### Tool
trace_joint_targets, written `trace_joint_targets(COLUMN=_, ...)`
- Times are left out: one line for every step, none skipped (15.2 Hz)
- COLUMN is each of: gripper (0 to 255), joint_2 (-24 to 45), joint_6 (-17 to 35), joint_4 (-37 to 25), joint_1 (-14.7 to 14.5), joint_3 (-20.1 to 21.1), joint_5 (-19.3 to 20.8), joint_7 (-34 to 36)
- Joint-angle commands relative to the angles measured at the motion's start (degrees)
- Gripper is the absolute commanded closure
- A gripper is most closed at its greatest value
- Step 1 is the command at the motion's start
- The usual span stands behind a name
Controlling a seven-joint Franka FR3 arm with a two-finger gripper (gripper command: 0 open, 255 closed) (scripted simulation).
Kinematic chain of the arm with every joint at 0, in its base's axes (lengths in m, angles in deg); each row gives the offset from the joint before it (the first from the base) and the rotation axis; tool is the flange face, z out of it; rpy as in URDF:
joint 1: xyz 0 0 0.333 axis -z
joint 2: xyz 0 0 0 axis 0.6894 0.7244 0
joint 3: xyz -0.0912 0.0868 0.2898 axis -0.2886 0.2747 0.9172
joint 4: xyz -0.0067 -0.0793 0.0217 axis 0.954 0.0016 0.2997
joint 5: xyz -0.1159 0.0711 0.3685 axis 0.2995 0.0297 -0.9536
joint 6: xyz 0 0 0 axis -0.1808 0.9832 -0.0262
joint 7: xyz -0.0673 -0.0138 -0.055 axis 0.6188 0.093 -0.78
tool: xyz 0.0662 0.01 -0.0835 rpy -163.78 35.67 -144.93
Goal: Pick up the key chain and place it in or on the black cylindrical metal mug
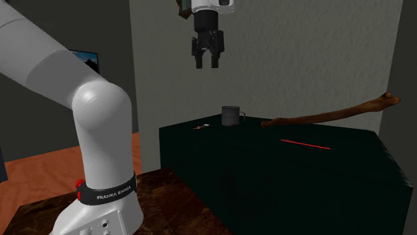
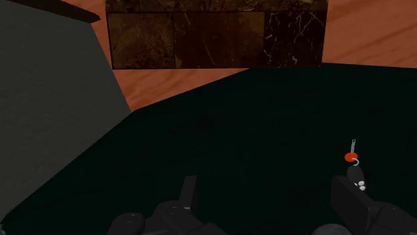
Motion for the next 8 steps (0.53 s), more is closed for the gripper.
trace_joint_targets(gripper=0, joint_2=0.0, joint_6=0.0, joint_4=0.0, joint_1=0.0, joint_3=0.0, joint_5=0.0, joint_7=0.0)
trace_joint_targets(gripper=0, joint_2=0.63, joint_6=1.49, joint_4=0.86, joint_1=-0.39, joint_3=0.97, joint_5=-0.56, joint_7=0.76)
trace_joint_targets(gripper=0, joint_2=1.33, joint_6=3.0, joint_4=1.65, joint_1=-0.77, joint_3=1.94, joint_5=-1.11, joint_7=1.51)
trace_joint_targets(gripper=0, joint_2=2.12, joint_6=4.52, joint_4=2.37, joint_1=-1.17, joint_3=2.91, joint_5=-1.65, joint_7=2.26)
trace_joint_targets(gripper=0, joint_2=2.98, joint_6=6.06, joint_4=3.02, joint_1=-1.55, joint_3=3.9, joint_5=-2.18, joint_7=3.01)
trace_joint_targets(gripper=0, joint_2=3.93, joint_6=7.61, joint_4=3.61, joint_1=-1.95, joint_3=4.88, joint_5=-2.68, joint_7=3.75)
trace_joint_targets(gripper=0, joint_2=4.96, joint_6=9.17, joint_4=4.12, joint_1=-2.34, joint_3=5.86, joint_5=-3.17, joint_7=4.5)
trace_joint_targets(gripper=0, joint_2=6.07, joint_6=10.74, joint_4=4.56, joint_1=-2.72, joint_3=6.84, joint_5=-3.63, joint_7=5.24)
